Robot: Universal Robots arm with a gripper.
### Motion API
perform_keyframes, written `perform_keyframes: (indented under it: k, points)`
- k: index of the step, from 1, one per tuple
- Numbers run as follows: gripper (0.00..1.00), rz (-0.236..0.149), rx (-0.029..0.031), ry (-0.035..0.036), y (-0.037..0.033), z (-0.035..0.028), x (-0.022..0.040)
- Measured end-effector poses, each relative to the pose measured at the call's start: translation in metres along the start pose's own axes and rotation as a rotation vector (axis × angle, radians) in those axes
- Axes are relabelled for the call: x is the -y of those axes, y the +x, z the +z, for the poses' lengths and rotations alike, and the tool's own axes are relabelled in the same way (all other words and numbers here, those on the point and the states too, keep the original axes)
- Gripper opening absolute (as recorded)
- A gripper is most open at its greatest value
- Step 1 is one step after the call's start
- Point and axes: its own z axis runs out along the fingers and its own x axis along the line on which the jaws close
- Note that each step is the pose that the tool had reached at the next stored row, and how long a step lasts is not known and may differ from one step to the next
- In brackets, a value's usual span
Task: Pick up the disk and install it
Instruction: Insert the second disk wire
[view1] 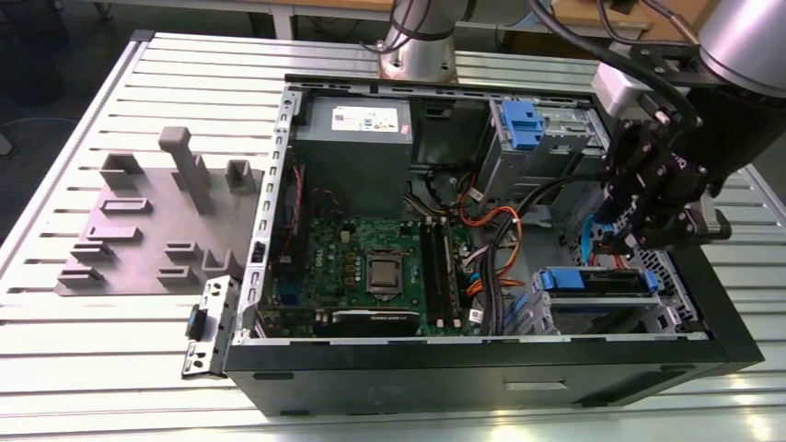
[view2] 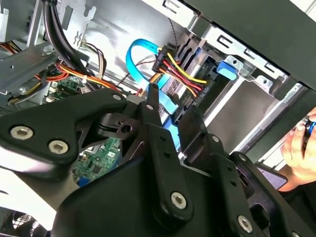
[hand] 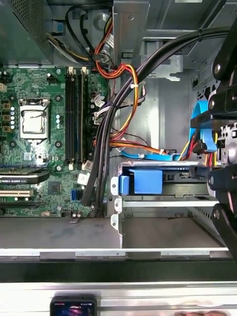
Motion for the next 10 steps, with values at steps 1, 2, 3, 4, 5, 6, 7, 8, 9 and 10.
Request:
perform_keyframes:
  k: [1,2,3,4,5,6,7,8,9,10]
  points:
    - [0.43,0.000,0.0001,-0.0002,-0.0006,0.0002,0.0002]
    - [0.43,0.000,0.0000,-0.0003,-0.0011,0.0002,0.0003]
    - [0.42,0.000,-0.0001,-0.0003,-0.0016,0.0003,0.0004]
    - [0.35,0.000,-0.0003,-0.0003,-0.0021,0.0004,0.0005]
    - [0.35,0.000,-0.0004,-0.0003,-0.0026,0.0006,0.0006]
    - [0.29,0.000,-0.0004,-0.0003,-0.0030,0.0007,0.0007]
    - [0.23,0.000,-0.0004,-0.0003,-0.0033,0.0010,0.0007]
    - [0.23,0.000,-0.0003,-0.0003,-0.0036,0.0011,0.0007]
    - [0.17,0.000,-0.0002,-0.0003,-0.0037,0.0012,0.0007]
    - [0.16,0.000,-0.0004,-0.0003,-0.0038,0.0012,0.0007]
